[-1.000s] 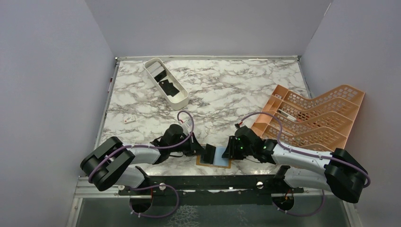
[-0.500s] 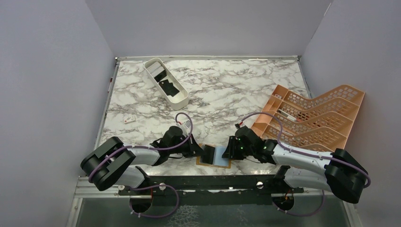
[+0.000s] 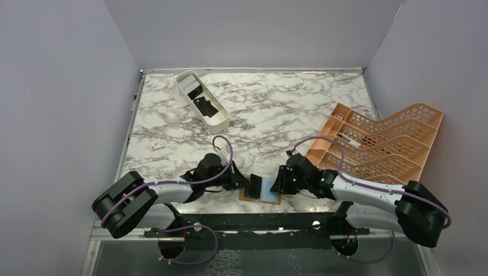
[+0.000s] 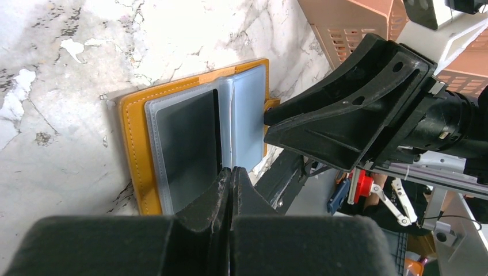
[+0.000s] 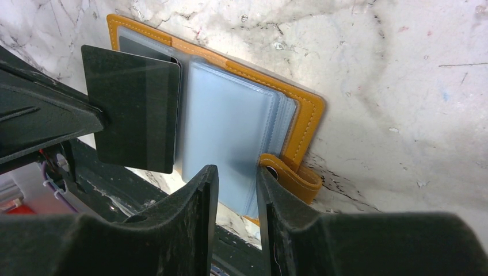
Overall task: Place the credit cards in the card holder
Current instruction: Insert the card holder into the card holder.
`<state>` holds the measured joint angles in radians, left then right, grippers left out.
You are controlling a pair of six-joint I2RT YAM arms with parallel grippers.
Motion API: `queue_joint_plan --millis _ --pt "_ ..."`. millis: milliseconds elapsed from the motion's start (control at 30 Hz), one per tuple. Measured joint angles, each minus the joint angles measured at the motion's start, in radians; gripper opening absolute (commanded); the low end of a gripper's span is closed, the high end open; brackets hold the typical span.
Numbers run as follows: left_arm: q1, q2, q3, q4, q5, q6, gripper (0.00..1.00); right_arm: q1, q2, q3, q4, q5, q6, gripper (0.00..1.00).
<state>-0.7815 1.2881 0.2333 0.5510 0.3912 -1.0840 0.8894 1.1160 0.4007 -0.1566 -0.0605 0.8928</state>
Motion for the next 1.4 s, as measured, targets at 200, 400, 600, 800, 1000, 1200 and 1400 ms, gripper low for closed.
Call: queue_joint_plan --millis 200,400,600,800,1000,1200,1400 --pt "-0.004 0.015 0.0 0.0 -0.001 0.0 0.0 0.0 -0.003 -0.001 -0.001 0.0 0.001 0.36" --pt "-0.013 0.031 0.0 0.0 -0.005 0.0 0.0 0.0 -0.006 -0.006 -0.001 0.0 0.001 0.36" --pt "-0.019 0.042 0.001 0.001 -0.012 0.0 0.0 0.001 -0.006 -0.006 -0.001 0.0 0.001 0.36" --pt "-0.026 0.042 0.007 0.001 -0.016 0.0 0.0 0.001 -0.006 -0.006 -0.001 0.0 0.001 0.36" --pt "-0.033 0.038 0.01 0.001 -0.02 -0.001 0.0 0.001 -0.02 -0.011 -0.006 0.0 0.001 0.36" --pt "-0.039 0.04 0.011 0.0 -0.023 0.0 0.0 0.001 -0.032 -0.015 -0.018 0.001 0.002 0.35" --pt "-0.041 0.04 0.017 0.0 -0.026 0.0 0.0 0.001 -0.039 -0.021 -0.02 0.0 0.006 0.34"
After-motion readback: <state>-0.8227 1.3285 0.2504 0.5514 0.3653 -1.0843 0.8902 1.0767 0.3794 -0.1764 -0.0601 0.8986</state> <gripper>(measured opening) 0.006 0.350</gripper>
